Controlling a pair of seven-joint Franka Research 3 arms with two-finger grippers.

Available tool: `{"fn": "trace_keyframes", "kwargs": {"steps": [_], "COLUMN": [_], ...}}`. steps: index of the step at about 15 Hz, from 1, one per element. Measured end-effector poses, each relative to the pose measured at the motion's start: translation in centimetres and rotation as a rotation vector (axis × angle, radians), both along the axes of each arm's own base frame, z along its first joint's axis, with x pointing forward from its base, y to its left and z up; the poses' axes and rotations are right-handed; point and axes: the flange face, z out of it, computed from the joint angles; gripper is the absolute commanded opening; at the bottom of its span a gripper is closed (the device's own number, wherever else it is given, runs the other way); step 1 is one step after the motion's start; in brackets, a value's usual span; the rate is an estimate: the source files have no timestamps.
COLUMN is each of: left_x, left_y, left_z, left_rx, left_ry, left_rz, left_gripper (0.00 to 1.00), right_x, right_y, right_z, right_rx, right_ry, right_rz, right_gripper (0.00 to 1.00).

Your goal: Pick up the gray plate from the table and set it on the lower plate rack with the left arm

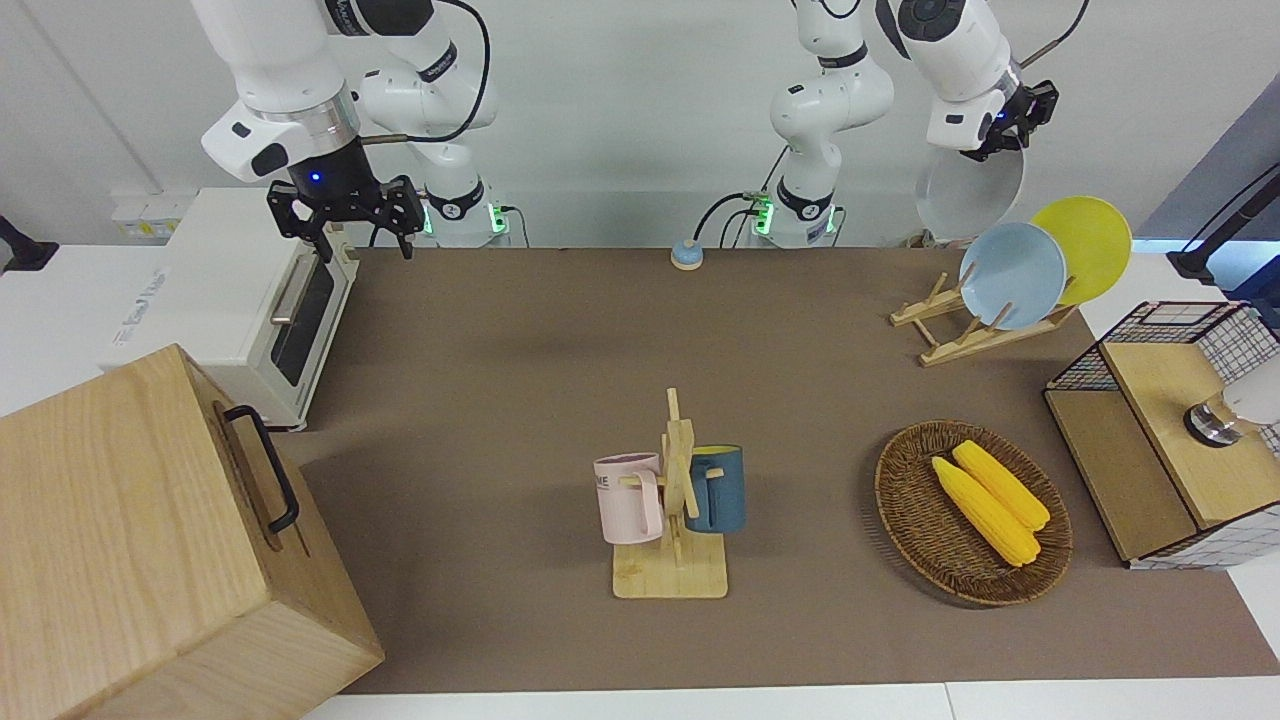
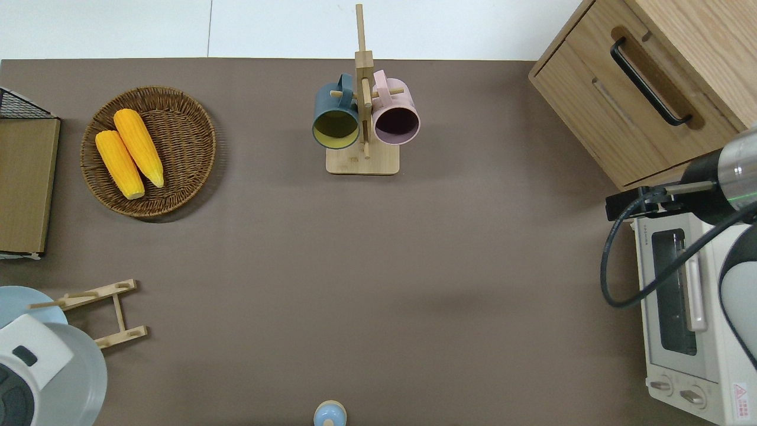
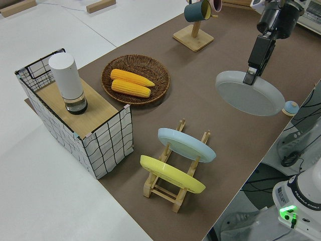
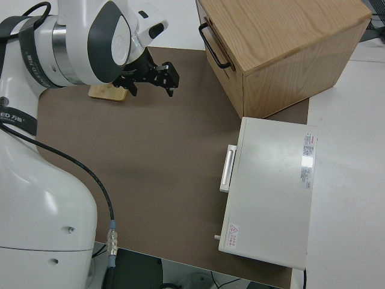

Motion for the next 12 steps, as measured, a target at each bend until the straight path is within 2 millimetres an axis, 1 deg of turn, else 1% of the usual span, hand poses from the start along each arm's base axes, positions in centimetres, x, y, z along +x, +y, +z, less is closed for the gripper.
{"fn": "trace_keyframes", "kwargs": {"steps": [3, 7, 12], "left_x": [0.8, 2.2, 3.9], "left_y": [1.0, 1.1, 1.2], "left_z": [-1.3, -3.6, -6.5], "left_rx": [0.0, 0.016, 0.02], "left_ry": [0.016, -0.024, -0.045], "left_rz": [0.034, 0.112, 0.159], "left_gripper": [0.0, 0.0, 0.0], "right_x": [0.0, 0.0, 0.0], "right_y": [0.0, 0.0, 0.0], "right_z": [0.0, 0.0, 0.0], "right_rx": [0.0, 0.0, 0.0], "right_ry": [0.0, 0.0, 0.0], "right_rz": [0.0, 0.0, 0.0], "right_gripper": [0.983, 0.983, 0.983]}}
